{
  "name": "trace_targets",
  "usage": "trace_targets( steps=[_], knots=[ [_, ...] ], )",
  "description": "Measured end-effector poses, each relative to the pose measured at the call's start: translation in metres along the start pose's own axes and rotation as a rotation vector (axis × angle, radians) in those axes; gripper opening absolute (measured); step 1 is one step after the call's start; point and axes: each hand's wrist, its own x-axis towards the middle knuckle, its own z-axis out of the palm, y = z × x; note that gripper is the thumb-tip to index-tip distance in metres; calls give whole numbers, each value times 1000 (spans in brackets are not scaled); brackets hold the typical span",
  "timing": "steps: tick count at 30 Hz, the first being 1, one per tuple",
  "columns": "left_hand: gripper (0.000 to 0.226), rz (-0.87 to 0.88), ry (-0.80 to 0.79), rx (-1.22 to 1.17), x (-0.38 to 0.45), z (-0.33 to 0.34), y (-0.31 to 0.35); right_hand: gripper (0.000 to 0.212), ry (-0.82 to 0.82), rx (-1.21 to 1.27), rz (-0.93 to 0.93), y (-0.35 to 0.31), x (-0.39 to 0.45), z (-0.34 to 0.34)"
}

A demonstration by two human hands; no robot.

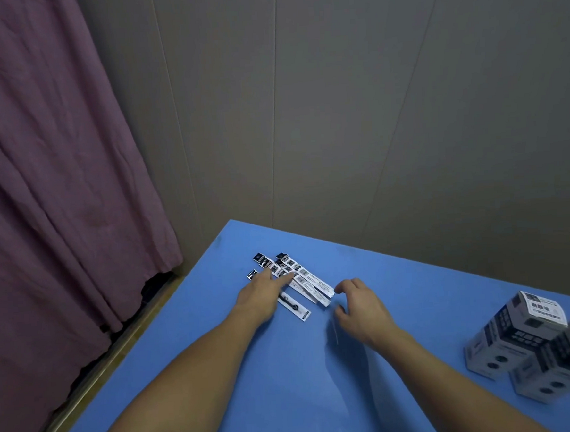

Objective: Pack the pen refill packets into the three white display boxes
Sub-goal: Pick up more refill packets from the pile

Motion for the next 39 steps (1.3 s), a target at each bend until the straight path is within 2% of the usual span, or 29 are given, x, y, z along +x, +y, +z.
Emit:
trace_targets(
  steps=[4,7,19,20,22,25,26,29,32,39],
  knots=[
    [64,12,-59,29,2,-5,-1,31,-15,-7,-17,-4,0,2],
    [59,10,-24,-2,-2,-6,-3,33,-26,-12,-19,-4,0,1],
    [8,-75,84,-96,-37,-8,-33,37,-37,2,3,-10,-7,0],
    [10,-98,99,-123,-38,-6,-33,37,-37,2,5,-11,-8,1],
    [30,-194,128,-184,-38,-3,-28,37,-40,1,11,-12,-10,2],
    [55,-407,103,-270,-35,-7,-16,37,-35,-5,16,-12,-11,2],
    [54,-455,79,-283,-34,-8,-13,38,-36,-8,19,-12,-12,2],
    [30,-508,15,-264,-34,-11,-12,38,-34,-9,29,-10,-14,2],
    [15,-556,8,-275,-36,-11,-20,38,-36,-6,42,-9,-17,3],
    [8,-557,14,-187,-41,-16,-27,39,-46,-2,58,-7,-21,8]
  ],
)
